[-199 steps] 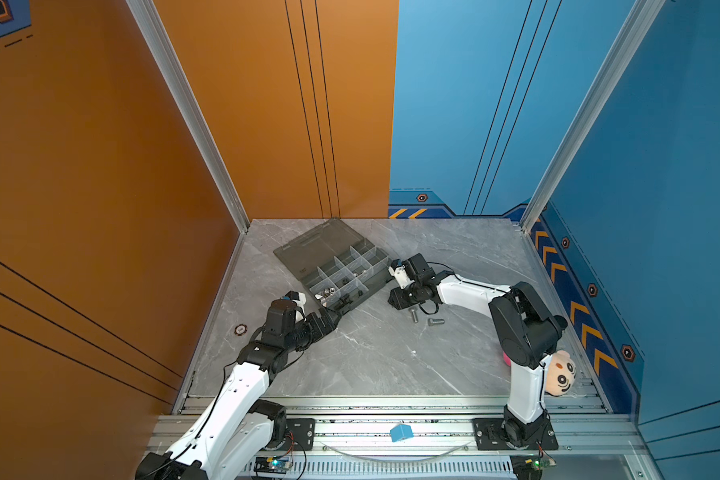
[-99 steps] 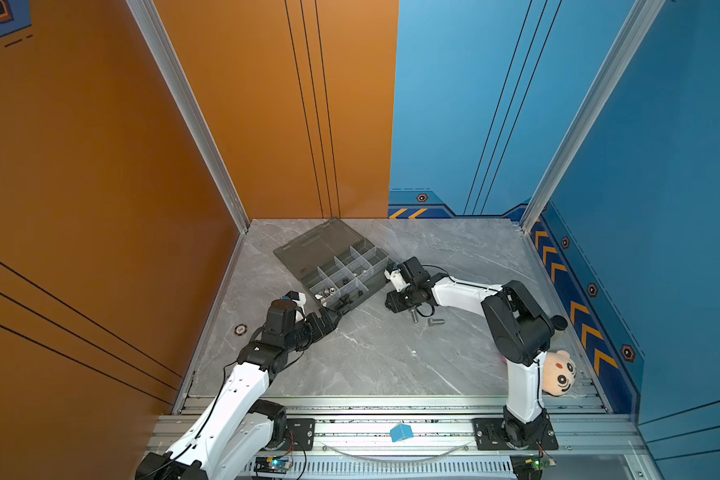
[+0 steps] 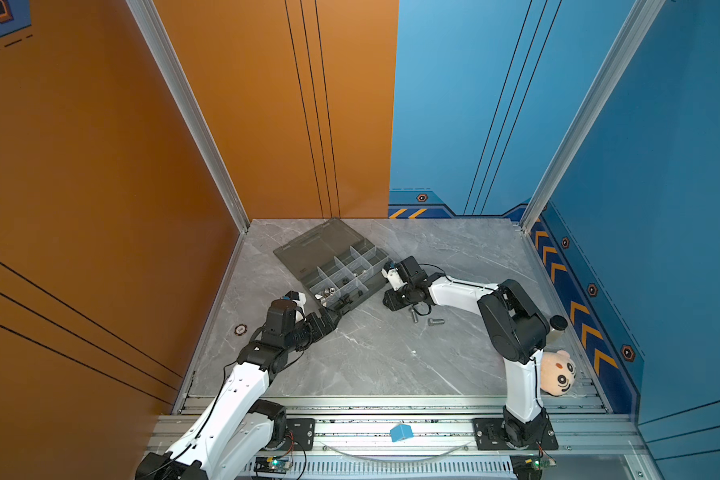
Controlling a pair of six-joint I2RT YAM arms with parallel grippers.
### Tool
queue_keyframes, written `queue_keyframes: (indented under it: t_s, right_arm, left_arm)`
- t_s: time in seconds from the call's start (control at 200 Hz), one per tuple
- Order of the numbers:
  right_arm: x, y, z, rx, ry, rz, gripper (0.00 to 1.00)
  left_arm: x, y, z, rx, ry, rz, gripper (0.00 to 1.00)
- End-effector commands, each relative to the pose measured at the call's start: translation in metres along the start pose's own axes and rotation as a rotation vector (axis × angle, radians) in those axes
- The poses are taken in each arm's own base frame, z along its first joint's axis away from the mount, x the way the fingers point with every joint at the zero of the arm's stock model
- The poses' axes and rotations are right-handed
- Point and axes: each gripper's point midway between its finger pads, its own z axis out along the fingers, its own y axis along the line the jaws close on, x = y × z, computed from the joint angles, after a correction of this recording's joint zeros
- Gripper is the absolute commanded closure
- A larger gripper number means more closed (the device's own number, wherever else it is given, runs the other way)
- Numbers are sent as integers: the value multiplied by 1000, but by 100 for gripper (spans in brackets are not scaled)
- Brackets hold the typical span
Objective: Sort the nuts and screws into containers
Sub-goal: 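Move the right gripper down around the last black bolt on the table, then close the right gripper on the black bolt head and lift it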
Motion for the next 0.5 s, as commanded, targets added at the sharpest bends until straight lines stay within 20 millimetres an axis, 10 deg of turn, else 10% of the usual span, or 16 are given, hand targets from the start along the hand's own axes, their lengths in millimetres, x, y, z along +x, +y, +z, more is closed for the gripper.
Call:
queue_keyframes:
  t_s: [0.0, 0.496]
  right_arm:
    - [9, -1, 8, 14, 35, 9, 62]
    - [34, -4, 0, 26, 79, -5, 67]
  left_arm:
    - [-4, -9, -2, 18, -8, 15, 2]
    - [-4, -9, -2, 21, -9, 13, 2]
